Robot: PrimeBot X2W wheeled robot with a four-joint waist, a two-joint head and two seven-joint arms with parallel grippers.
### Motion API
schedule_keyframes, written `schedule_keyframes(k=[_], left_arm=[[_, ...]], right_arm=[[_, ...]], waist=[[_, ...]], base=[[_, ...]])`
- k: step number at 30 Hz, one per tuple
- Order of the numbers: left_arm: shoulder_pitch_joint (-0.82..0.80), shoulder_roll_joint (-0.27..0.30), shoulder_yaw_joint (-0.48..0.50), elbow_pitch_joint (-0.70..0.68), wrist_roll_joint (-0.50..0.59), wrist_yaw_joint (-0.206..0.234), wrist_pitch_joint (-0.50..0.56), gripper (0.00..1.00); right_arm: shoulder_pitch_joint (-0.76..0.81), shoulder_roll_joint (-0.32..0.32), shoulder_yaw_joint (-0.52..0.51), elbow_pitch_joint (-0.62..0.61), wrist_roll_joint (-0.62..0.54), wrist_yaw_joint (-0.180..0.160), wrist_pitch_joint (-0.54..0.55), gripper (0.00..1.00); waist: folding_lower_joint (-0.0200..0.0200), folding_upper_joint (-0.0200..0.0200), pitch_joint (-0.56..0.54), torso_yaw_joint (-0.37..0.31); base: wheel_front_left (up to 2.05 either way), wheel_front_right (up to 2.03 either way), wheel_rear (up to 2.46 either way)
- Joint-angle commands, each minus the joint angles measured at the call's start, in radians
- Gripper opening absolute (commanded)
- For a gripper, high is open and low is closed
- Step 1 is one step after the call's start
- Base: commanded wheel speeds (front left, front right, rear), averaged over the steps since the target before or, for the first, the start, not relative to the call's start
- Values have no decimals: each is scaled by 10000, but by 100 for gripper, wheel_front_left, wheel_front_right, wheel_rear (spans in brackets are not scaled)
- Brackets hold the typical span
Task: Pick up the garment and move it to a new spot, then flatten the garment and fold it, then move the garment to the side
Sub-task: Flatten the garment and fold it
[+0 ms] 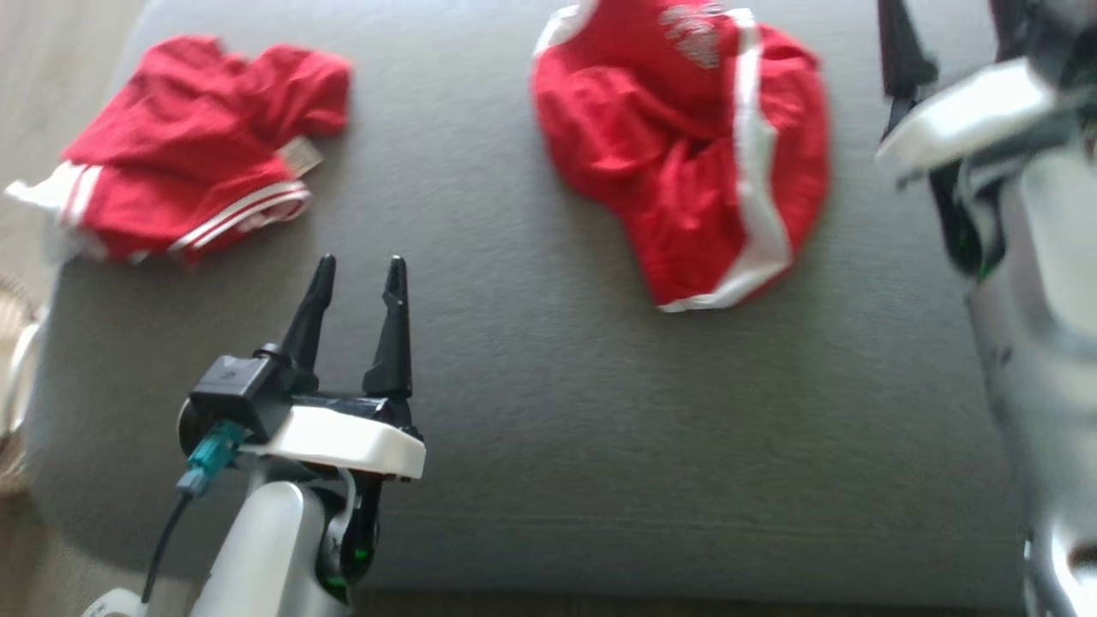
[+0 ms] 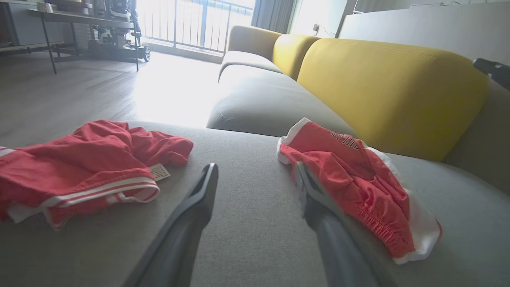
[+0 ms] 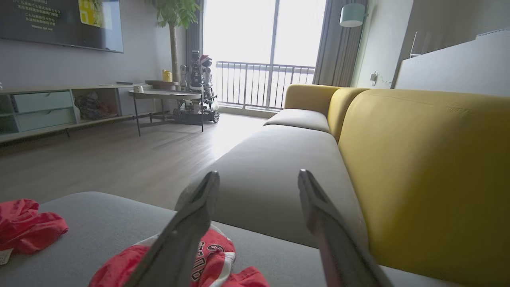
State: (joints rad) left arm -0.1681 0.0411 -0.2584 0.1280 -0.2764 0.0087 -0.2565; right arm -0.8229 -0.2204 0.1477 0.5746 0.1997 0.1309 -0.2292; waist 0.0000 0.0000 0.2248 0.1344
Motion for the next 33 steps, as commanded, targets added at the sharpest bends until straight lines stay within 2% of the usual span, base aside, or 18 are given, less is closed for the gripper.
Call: schedule_keyframes(k=[1, 8, 13, 22, 28, 33], left_arm=[[-230, 91, 395, -382, 7, 6, -53, 100], [-320, 91, 444, -315, -57, 96, -53, 100], [-298, 91, 365, -85, -183, 269, -53, 100], [-514, 91, 198, 676, -30, 346, -53, 100], [-1448, 91, -633, 1638, 350, 119, -53, 100], [-2264, 91, -1126, 3010, 271, 84, -53, 100]], right_arm=[[344, 160, 36, -720, 81, -2, -18, 100], [3174, 968, -908, -3658, 205, -2, 300, 100], [4696, 1494, -1224, -4859, 232, -2, 387, 100], [5254, 1693, -915, -5552, 196, -2, 343, 100], [5235, 1699, -893, -5700, 478, -2, 200, 100], [5141, 1700, -781, -5650, 634, -2, 57, 100]], waist=[[0, 0, -341, -740], [0, 0, -466, -1678], [0, 0, -490, -2078], [0, 0, -227, -2716], [0, 0, 281, -3040], [0, 0, 514, -3470]], base=[[0, 0, 0], [0, 0, 0], [0, 0, 0], [0, 0, 0], [0, 0, 0], [0, 0, 0]])
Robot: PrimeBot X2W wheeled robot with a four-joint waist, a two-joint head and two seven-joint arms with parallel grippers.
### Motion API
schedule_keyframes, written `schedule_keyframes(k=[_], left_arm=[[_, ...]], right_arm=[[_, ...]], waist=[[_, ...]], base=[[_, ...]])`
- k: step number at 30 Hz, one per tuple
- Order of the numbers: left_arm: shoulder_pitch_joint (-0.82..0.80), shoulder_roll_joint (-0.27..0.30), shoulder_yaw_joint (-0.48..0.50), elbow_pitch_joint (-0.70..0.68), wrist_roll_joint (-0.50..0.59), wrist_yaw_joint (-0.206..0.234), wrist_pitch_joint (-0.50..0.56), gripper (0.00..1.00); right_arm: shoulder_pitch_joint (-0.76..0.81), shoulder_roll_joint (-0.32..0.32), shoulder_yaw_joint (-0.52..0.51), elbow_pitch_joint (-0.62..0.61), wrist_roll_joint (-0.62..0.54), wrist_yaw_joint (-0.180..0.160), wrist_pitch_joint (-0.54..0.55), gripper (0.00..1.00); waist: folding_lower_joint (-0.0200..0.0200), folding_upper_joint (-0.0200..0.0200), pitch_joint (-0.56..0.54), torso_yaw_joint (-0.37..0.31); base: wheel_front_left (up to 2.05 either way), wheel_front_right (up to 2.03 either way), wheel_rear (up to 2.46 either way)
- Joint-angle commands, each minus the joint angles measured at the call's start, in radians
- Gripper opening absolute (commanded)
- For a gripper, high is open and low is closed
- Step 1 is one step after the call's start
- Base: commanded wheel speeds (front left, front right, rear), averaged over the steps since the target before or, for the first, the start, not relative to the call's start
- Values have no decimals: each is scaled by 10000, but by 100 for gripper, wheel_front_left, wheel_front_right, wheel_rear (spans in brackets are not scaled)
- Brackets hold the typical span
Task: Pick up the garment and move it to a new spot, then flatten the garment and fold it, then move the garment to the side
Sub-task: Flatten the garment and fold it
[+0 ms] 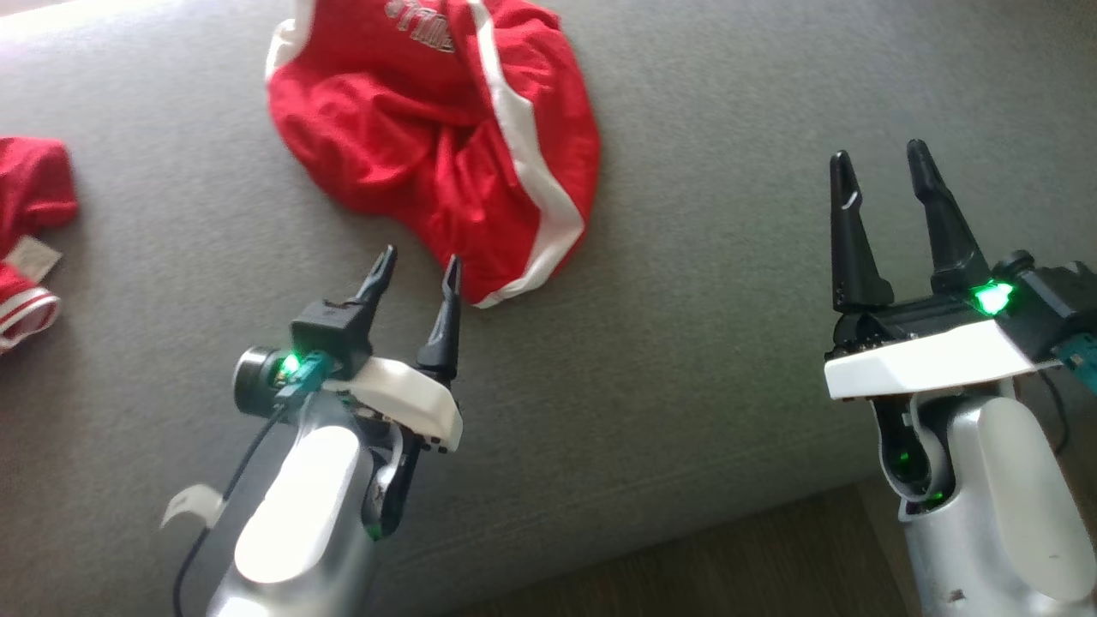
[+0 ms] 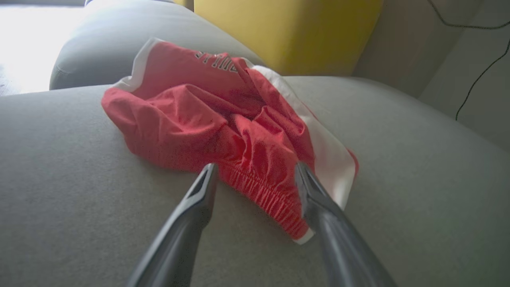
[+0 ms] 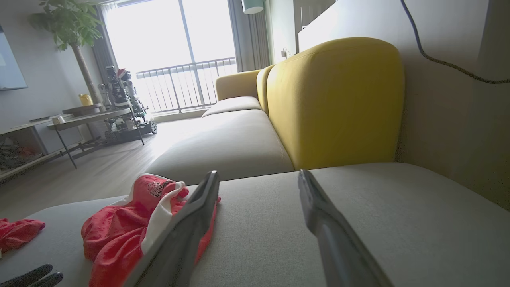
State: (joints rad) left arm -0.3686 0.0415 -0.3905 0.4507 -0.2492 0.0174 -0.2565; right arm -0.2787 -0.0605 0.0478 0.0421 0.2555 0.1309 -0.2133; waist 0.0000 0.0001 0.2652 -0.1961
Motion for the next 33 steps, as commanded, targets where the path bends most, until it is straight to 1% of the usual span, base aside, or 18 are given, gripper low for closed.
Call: schedule_keyframes(k=[1, 6, 9, 14, 15, 16, 17, 20, 23, 31, 32, 33], left_arm=[[-423, 87, 110, 87, -21, -7, -52, 100], [-1229, 87, -299, 1324, -89, -25, -11, 100], [-1619, 87, -551, 1796, -47, -42, -21, 100], [-1991, 87, -1019, 2422, -272, -95, -24, 100], [-2055, 87, -1110, 2541, -317, -105, -24, 85], [-2120, 87, -1184, 2638, -362, -106, -25, 9], [-2180, 87, -1234, 2696, -404, -91, -28, 0], [-2307, 87, -1253, 2678, -491, 13, -42, 0], [-2328, 180, -1173, 2372, -306, 165, -48, 0], [-1763, 954, -1114, 886, 396, 347, -51, 0], [-1763, 954, -1114, 886, 396, 347, -51, 0], [-1643, 1069, -1101, 719, 446, 364, -51, 0]], right_arm=[[-331, 101, 218, -316, 157, -2, -131, 100], [-410, 101, 294, -210, 337, -2, -241, 100], [-429, 102, 347, -139, 372, -2, -294, 100], [-479, 102, 391, -41, 422, -2, -359, 100], [-494, 102, 411, -20, 428, -2, -369, 100], [-513, 102, 438, -1, 431, -2, -378, 100], [-532, 102, 464, 15, 431, -2, -387, 100], [-538, 102, 448, 43, 401, -2, -406, 100], [-526, 102, 400, 90, 369, -2, -415, 100], [-468, 102, 248, 346, 275, -2, -288, 100], [-468, 102, 248, 346, 275, -2, -288, 100], [-459, 102, 237, 404, 286, -2, -269, 100]], waist=[[0, -1, 146, -255], [0, -1, 308, -569], [0, -1, 367, -681], [0, -1, 412, -783], [0, -1, 419, -796], [0, -1, 423, -804], [0, -1, 422, -802], [0, -1, 349, -689], [0, -1, 206, -485], [0, -1, -475, 423], [0, -1, -475, 423], [0, -1, -581, 532]], base=[[0, 0, 0], [0, 0, 0], [0, 0, 0], [0, 0, 0], [0, 0, 0], [0, 0, 0], [0, 0, 0], [0, 0, 0], [0, 0, 0], [0, 0, 0], [0, 0, 0], [0, 0, 0]])
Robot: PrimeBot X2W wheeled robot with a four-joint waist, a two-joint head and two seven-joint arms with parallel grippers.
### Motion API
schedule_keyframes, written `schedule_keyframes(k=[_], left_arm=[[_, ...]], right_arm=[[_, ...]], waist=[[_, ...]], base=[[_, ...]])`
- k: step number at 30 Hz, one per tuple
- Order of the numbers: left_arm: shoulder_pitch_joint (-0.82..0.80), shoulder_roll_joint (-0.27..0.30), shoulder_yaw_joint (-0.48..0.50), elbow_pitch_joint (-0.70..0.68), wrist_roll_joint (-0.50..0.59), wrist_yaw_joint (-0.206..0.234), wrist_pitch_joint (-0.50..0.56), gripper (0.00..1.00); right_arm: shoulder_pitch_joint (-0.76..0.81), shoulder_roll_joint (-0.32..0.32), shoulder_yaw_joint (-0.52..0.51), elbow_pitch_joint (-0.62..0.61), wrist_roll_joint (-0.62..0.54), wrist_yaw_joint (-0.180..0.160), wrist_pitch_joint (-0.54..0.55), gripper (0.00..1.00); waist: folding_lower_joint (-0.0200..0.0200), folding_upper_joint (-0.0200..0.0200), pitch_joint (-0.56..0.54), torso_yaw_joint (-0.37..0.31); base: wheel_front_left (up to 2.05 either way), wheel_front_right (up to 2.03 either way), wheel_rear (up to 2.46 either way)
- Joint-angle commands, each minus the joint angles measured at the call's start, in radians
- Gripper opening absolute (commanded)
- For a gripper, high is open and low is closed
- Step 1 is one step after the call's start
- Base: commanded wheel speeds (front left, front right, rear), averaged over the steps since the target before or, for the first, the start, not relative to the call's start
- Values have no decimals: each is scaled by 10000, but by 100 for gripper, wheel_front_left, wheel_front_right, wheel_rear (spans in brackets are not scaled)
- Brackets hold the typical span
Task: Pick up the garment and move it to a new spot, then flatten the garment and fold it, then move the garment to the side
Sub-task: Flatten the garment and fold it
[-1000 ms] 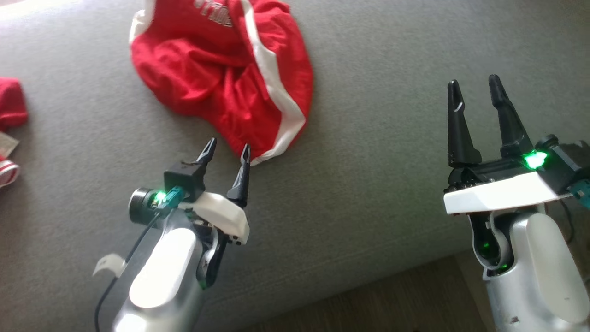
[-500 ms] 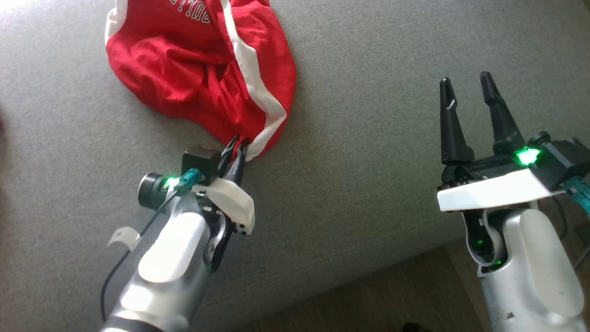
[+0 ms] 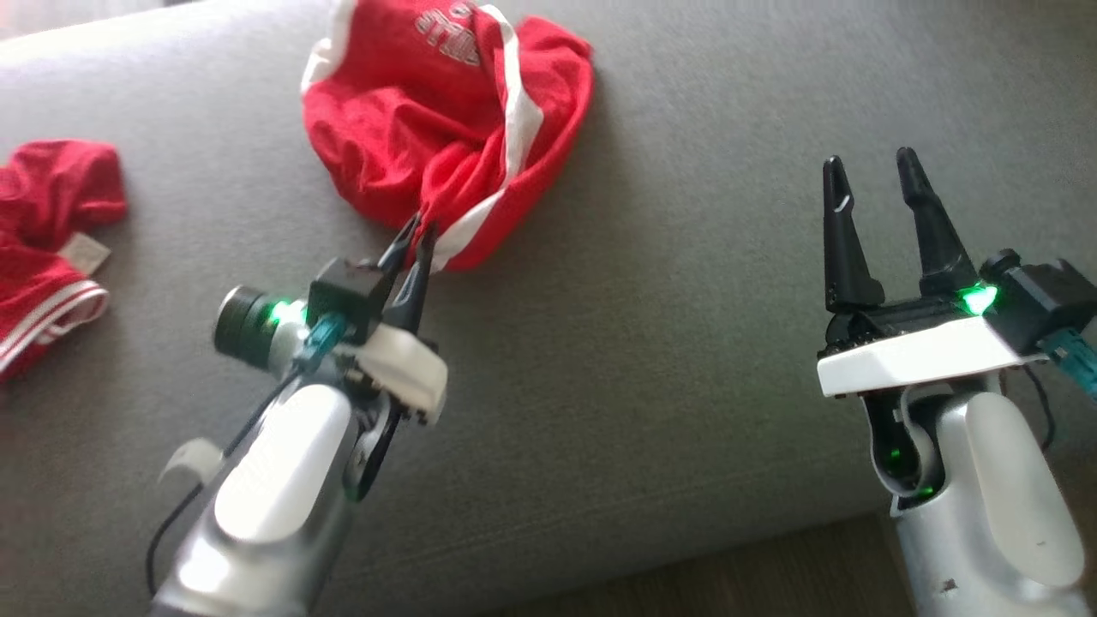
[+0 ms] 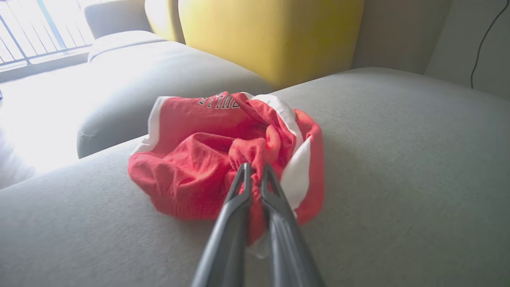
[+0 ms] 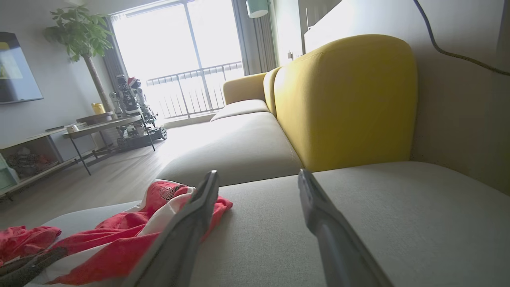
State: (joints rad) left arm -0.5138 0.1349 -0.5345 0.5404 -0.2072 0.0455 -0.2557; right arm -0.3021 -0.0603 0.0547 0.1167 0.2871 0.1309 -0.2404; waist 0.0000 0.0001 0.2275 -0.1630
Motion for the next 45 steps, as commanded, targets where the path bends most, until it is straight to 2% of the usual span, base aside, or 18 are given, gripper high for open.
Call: schedule_keyframes(k=[1, 8, 12, 16, 17, 18, 19, 20, 35, 39, 45], left_arm=[[-67, 253, 352, -339, 69, 98, -59, 0], [808, 1024, 258, -1193, 325, 199, -55, 0], [1424, 1437, 243, -1462, 419, 478, 211, 0], [1908, 1501, 19, -1477, 444, 515, 453, 0], [2023, 1462, -59, -1472, 398, 458, 522, 5], [2118, 1410, -117, -1467, 340, 414, 575, 40], [2188, 1352, -153, -1481, 291, 401, 575, 98], [2243, 1284, -169, -1499, 238, 413, 573, 100], [2681, 598, 856, -2418, -780, 1199, 24, 100], [2861, 337, 1109, -2688, -955, 1258, -43, 100], [3092, -40, 1427, -3174, -867, 1169, -56, 100]], right_arm=[[-218, 100, 166, -286, -1, -2, 14, 100], [-93, 100, 101, 109, 222, -2, 68, 100], [-25, 101, 102, 302, 245, -2, 100, 100], [7, 101, 73, 426, 274, -2, 157, 100], [10, 101, 72, 451, 288, -2, 176, 100], [14, 101, 75, 476, 300, -2, 204, 100], [17, 101, 81, 500, 311, -2, 236, 100], [20, 101, 88, 516, 312, -2, 270, 100], [-231, 101, 438, 385, 28, -2, 807, 100], [-575, 101, 578, 637, 345, -2, 1078, 100], [-1135, 101, 703, 1262, 160, -2, 1115, 100]], waist=[[0, -1, -303, 302], [0, -1, -799, 909], [0, -1, -979, 1201], [0, -1, -1110, 1323], [0, -1, -1131, 1345], [0, -1, -1147, 1370], [0, -1, -1155, 1395], [0, -1, -1156, 1423], [0, -1, -794, 2249], [0, -1, -604, 2670], [0, -1, -273, 3307]], base=[[0, 0, 0], [0, 0, 0], [0, 0, 0], [0, 0, 0], [0, 0, 0], [0, 0, 0], [0, 0, 0], [0, 0, 0], [0, 0, 0], [0, 0, 0], [0, 0, 0]])
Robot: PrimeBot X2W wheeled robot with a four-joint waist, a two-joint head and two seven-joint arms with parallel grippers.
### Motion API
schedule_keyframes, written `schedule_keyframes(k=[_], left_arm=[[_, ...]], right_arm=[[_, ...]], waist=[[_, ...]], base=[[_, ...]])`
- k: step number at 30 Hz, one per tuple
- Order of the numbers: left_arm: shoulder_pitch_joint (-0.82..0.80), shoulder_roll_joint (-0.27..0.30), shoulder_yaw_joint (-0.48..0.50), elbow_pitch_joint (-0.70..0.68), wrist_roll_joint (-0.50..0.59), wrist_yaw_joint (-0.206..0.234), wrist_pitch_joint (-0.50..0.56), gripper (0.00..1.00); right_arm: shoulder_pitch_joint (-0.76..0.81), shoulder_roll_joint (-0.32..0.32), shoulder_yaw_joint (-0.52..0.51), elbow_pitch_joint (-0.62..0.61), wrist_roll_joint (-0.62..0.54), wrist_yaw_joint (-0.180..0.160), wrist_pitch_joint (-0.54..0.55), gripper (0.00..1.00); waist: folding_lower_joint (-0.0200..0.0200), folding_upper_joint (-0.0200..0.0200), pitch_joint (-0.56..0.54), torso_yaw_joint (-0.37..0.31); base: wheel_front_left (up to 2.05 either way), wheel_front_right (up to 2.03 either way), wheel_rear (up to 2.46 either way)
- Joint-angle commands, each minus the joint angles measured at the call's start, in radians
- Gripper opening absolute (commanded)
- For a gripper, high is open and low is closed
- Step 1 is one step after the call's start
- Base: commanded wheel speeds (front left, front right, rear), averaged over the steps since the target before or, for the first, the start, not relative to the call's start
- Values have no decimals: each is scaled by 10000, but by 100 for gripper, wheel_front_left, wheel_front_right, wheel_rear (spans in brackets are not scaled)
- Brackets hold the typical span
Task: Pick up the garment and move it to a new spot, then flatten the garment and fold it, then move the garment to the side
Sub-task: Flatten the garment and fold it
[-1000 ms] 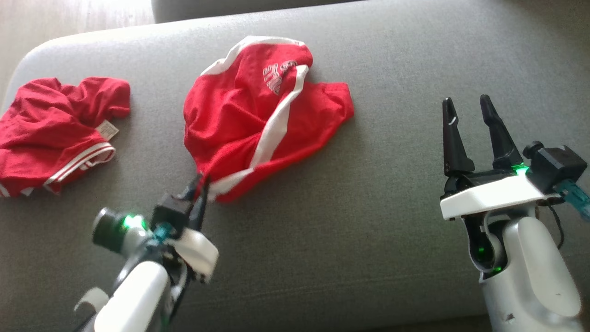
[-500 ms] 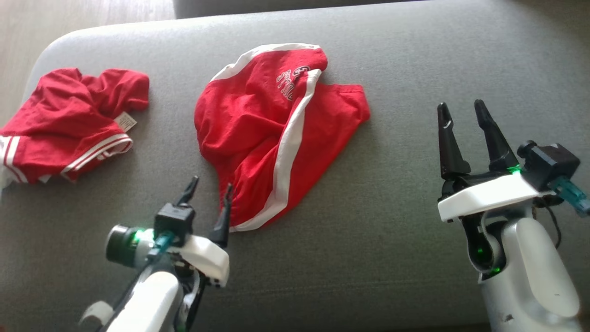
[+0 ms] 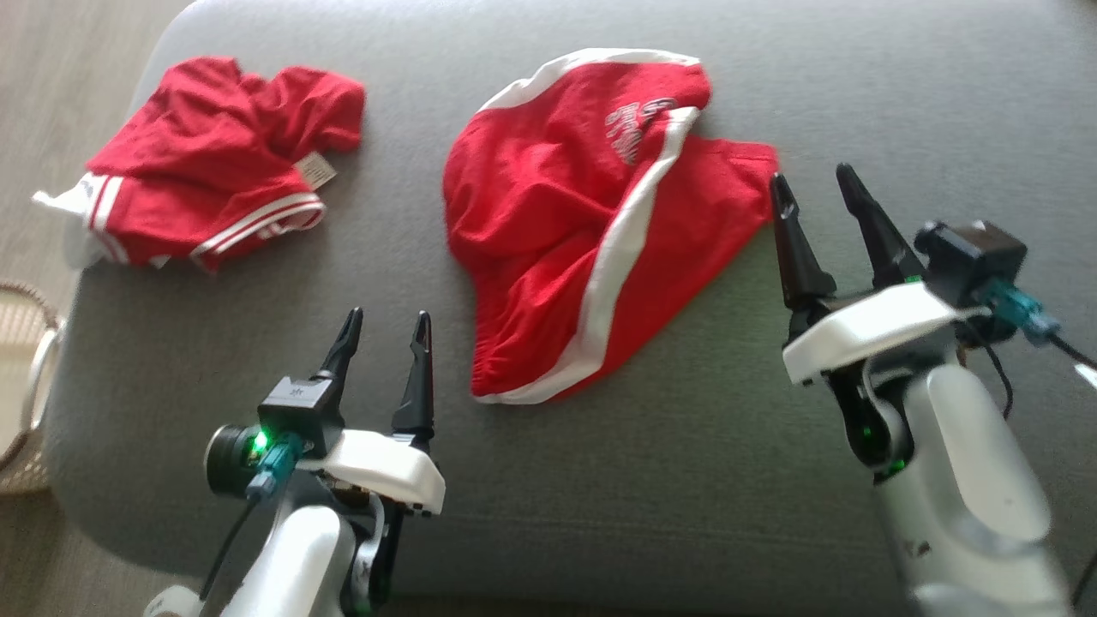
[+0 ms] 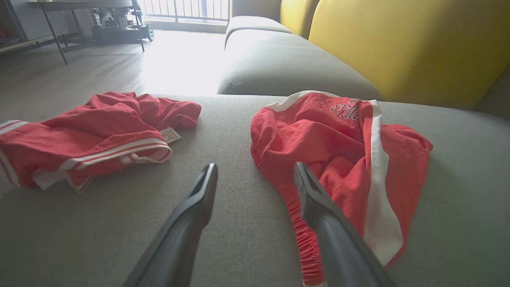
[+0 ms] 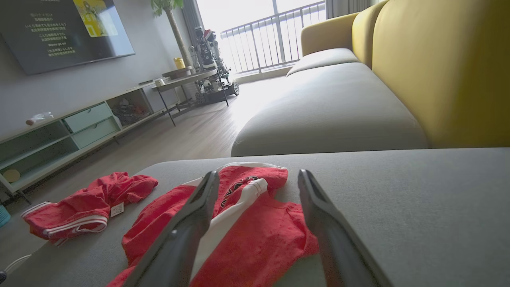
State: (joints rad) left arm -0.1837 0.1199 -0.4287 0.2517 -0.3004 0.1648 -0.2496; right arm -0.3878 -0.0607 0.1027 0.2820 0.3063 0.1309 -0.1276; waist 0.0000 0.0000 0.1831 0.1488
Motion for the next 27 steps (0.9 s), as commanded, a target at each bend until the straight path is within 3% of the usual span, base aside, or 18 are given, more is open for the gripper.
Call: schedule_keyframes(k=[1, 15, 27], left_arm=[[-135, 36, 444, -370, 86, -57, -118, 100], [190, -587, 1068, -410, 281, -905, -121, 100], [18, -687, 1315, -288, 413, -1064, -121, 100]], right_arm=[[-419, 105, 251, -251, -104, -2, -38, 100], [-3085, 105, -342, 2813, -1569, -2, 30, 100], [-4437, 105, -1459, 5391, -2125, -2, -126, 100]], waist=[[0, 0, 252, 301], [0, 0, 1348, 1576], [0, 0, 1578, 1925]], base=[[0, 0, 0], [0, 0, 0], [0, 0, 0]])
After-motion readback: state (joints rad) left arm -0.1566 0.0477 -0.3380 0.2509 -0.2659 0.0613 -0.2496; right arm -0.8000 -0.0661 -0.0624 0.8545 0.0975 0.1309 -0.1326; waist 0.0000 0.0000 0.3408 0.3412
